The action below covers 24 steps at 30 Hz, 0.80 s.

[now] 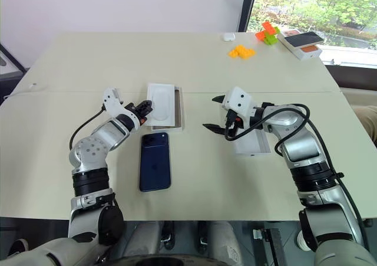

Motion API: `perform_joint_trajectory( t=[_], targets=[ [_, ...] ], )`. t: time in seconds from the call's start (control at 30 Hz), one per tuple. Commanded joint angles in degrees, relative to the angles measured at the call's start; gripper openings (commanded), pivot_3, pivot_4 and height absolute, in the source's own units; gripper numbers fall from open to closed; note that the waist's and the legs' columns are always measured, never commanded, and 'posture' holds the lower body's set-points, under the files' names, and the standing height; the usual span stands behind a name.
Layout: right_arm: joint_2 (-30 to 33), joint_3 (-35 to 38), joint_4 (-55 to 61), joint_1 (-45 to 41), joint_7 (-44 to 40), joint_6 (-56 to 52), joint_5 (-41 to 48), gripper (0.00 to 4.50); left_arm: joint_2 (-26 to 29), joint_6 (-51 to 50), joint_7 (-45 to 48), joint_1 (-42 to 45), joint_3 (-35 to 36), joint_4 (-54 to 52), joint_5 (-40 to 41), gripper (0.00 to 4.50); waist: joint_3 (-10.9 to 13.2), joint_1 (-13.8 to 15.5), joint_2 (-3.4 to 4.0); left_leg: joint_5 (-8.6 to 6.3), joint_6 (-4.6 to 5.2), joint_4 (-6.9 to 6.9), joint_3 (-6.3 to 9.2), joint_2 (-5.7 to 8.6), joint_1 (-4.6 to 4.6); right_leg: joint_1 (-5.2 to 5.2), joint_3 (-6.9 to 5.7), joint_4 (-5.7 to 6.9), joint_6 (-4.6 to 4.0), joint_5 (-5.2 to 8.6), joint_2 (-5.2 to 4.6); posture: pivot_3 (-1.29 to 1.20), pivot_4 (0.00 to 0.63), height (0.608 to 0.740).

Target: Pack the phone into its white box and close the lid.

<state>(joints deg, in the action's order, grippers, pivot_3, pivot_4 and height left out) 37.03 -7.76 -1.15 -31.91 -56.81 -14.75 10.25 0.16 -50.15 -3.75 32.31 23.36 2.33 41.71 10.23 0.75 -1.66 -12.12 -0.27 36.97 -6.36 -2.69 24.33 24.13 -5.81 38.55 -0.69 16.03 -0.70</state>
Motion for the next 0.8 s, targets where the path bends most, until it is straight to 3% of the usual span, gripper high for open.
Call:
perform_joint_trajectory(
  t=[0.03,0.4,0.5,0.63,0.8],
  targets=[
    [0.1,1.5,2.2,-0.4,0.4,0.3,0.5,4.5,0.0,2.3,0.2,1.2,-1.8,-0.4,-1.2,0.03,0.0,0.0,0.0,0.0,0.0,0.0,0.0,0.0,0.0,0.0,0.0,0.0,0.04,0.02,0.0,0.0,0.15,0.737],
    [0.2,1.6,2.3,-0.6,0.5,0.0,0.7,4.5,-1.6,2.9,-0.4,0.9,-3.6,-0.3,-2.2,0.03,0.0,0.0,0.0,-0.01,0.01,0.0,0.0,0.0,0.0,0.0,0.0,-0.01,0.06,0.04,0.0,0.0,0.15,0.737],
    [0.1,1.5,2.3,-0.7,0.6,-0.1,0.7,4.5,-1.2,3.3,0.0,0.9,-4.1,-0.4,-2.9,0.98,0.0,0.0,-0.01,-0.01,0.02,0.0,0.0,0.0,0.01,0.0,0.0,-0.01,0.07,0.04,0.0,0.0,0.15,0.737],
    [0.0,1.5,2.3,-0.8,0.6,-0.2,0.8,4.5,-1.0,2.1,-0.3,0.9,-4.2,-1.4,-2.1,2.82,0.0,0.0,-0.01,-0.01,0.02,-0.01,0.0,0.0,0.0,0.0,0.0,-0.01,0.08,0.05,0.0,0.0,0.15,0.737],
    [0.0,1.4,2.1,-0.8,0.5,0.0,0.6,4.5,0.0,0.6,-0.3,0.8,-4.2,-4.0,-1.0,2.82,0.0,0.0,-0.01,-0.02,0.02,-0.02,0.0,0.0,0.0,0.01,0.0,-0.01,0.09,0.05,0.01,0.0,0.15,0.737]
  ],
)
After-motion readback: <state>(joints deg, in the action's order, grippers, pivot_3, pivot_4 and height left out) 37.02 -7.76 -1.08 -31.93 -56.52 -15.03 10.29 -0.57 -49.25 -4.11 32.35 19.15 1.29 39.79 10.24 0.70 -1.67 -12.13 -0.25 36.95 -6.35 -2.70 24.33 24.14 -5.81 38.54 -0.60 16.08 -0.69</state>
